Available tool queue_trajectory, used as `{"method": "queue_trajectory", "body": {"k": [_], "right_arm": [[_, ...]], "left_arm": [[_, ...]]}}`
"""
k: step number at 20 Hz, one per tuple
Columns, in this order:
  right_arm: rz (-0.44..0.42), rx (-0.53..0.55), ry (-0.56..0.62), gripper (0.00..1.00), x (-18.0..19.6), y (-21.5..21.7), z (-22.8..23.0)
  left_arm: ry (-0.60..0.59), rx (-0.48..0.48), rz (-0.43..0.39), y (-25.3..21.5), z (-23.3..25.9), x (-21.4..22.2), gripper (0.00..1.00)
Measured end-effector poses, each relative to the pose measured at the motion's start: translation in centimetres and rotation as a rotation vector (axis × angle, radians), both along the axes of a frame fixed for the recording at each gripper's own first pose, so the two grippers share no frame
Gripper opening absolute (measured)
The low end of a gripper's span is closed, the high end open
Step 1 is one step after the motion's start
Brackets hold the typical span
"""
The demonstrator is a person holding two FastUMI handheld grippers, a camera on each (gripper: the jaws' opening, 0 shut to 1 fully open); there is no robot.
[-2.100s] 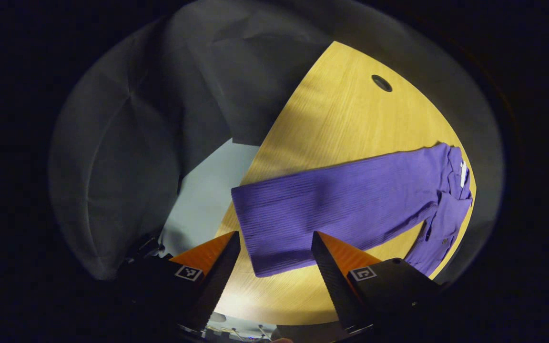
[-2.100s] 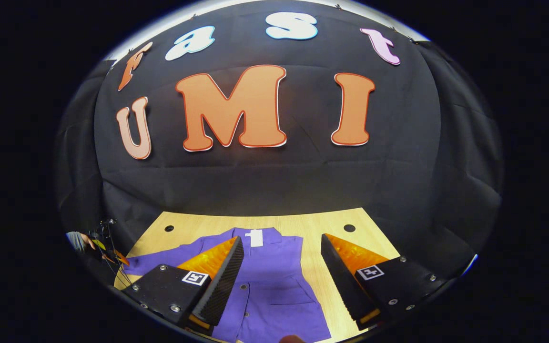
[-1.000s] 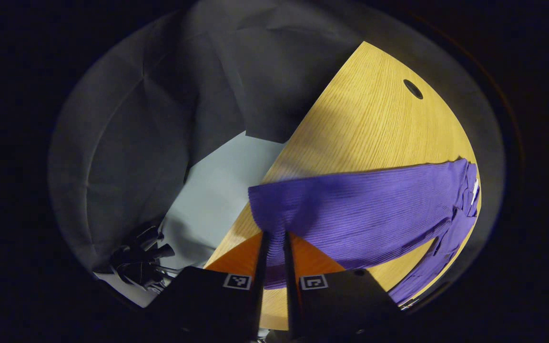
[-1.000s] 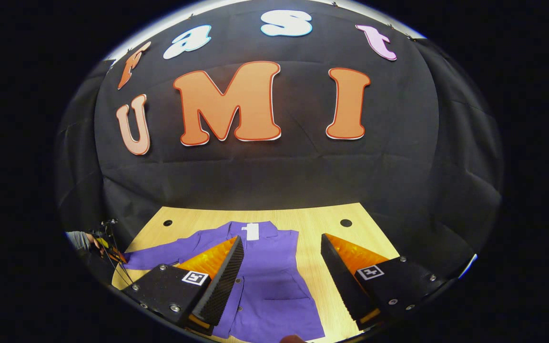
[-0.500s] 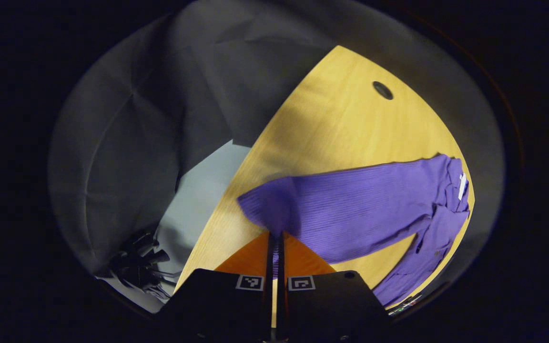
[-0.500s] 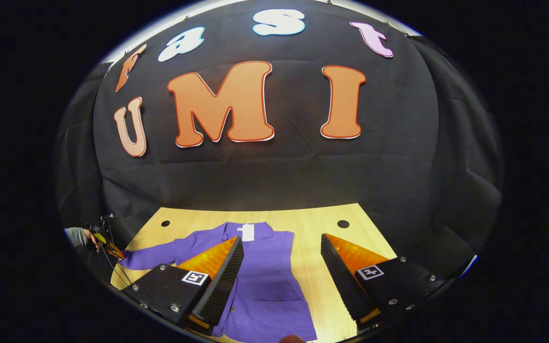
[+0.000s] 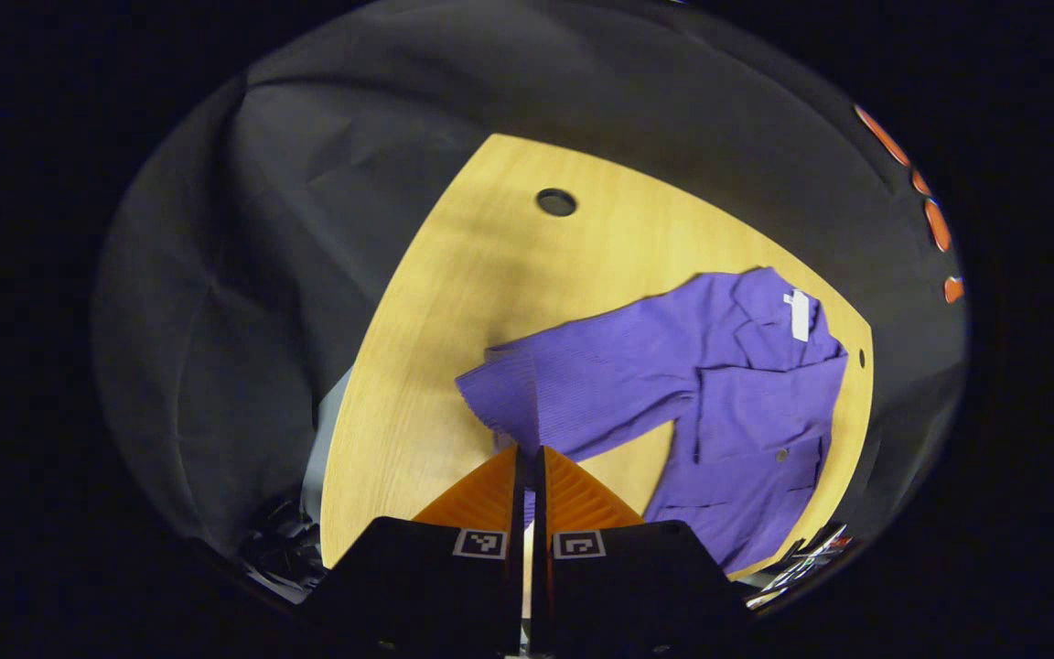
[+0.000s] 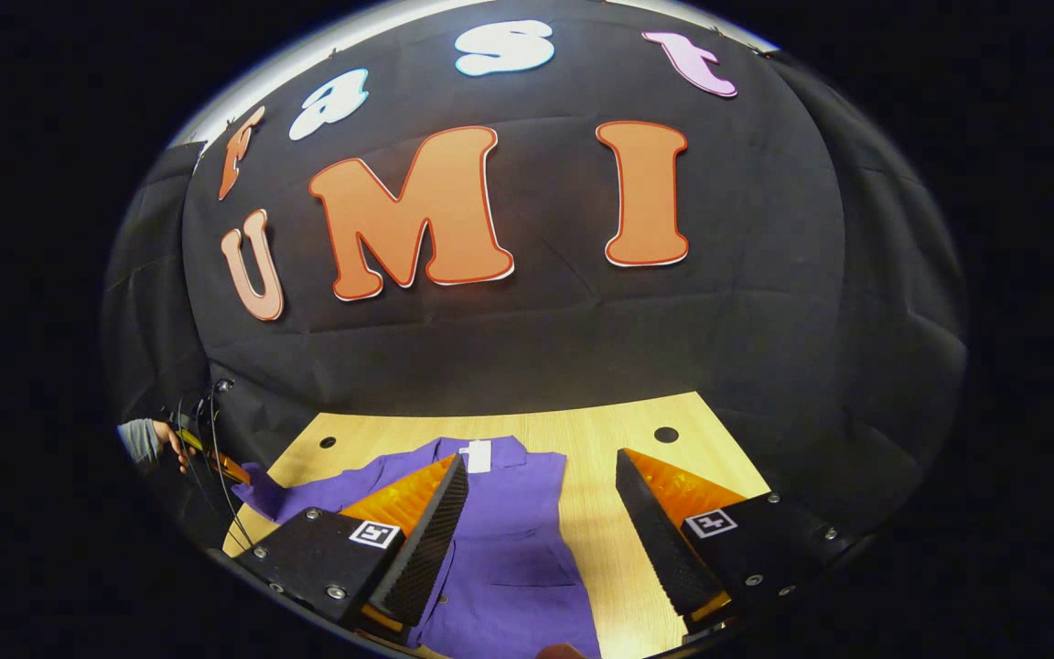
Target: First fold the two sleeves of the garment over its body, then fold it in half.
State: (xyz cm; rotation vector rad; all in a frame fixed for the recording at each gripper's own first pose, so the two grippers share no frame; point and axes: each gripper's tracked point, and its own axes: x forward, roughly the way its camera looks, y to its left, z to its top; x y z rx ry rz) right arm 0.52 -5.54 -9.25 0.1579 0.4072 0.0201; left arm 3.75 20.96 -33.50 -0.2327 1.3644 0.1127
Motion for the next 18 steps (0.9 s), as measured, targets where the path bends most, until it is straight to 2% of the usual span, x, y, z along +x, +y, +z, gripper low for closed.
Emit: {"method": "queue_trajectory", "body": {"k": [7, 18], "right_arm": [[0.018, 0.023, -0.007, 0.97, 0.0, -2.8, -0.6], [0.004, 0.056, 0.009, 0.97, -1.7, -8.2, -2.3]], "left_arm": [[-0.096, -0.047, -0.165, -13.4, 6.0, 6.2, 0.04], [-0.138, -0.089, -0.485, -37.6, 9.3, 11.7, 0.04]]}}
